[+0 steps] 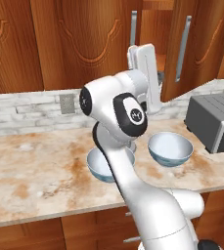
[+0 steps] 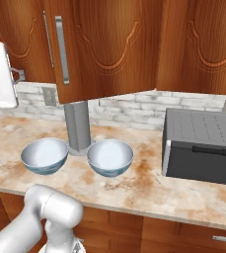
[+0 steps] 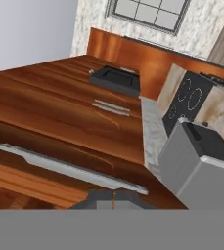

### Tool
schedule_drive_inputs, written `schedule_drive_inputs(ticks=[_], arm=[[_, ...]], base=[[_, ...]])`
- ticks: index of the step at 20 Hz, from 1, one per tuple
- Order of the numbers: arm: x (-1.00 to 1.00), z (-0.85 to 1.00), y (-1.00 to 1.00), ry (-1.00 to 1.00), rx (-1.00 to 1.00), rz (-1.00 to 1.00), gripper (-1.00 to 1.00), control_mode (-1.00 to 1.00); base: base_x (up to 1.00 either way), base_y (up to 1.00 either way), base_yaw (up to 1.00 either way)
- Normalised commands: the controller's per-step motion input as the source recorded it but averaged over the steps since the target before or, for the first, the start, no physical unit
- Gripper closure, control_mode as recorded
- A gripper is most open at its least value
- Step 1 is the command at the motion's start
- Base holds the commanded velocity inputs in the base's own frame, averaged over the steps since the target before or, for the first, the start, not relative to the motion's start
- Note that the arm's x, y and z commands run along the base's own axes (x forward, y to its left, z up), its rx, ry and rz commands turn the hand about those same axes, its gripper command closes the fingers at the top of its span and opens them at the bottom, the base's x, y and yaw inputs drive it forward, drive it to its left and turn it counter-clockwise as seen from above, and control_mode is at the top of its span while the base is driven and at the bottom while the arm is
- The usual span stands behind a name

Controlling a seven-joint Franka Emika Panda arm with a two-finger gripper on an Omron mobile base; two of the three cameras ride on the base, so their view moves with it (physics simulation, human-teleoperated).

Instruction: Open the cabinet. Pick the bowls from the counter and place them in the cabinet. Then close the cabinet.

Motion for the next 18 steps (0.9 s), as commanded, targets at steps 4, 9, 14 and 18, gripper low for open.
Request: schedule_drive_inputs(ticks=[4, 9, 14, 18], arm=[[0.42, 0.0, 0.4, -0.08, -0.07, -0.01, 1.0, -1.0], [0.71, -0.26, 0.2, 0.0, -0.03, -0.03, 1.0, -1.0], [0.63, -0.56, -0.18, 0.0, 0.0, -0.02, 1.0, -1.0], [0.52, -0.55, -0.47, 0.0, 0.0, -0.03, 1.0, -1.0]], base=[[0.0, 0.0, 0.0], [0.0, 0.0, 0.0], [0.0, 0.0, 0.0], [0.0, 0.0, 0.0]])
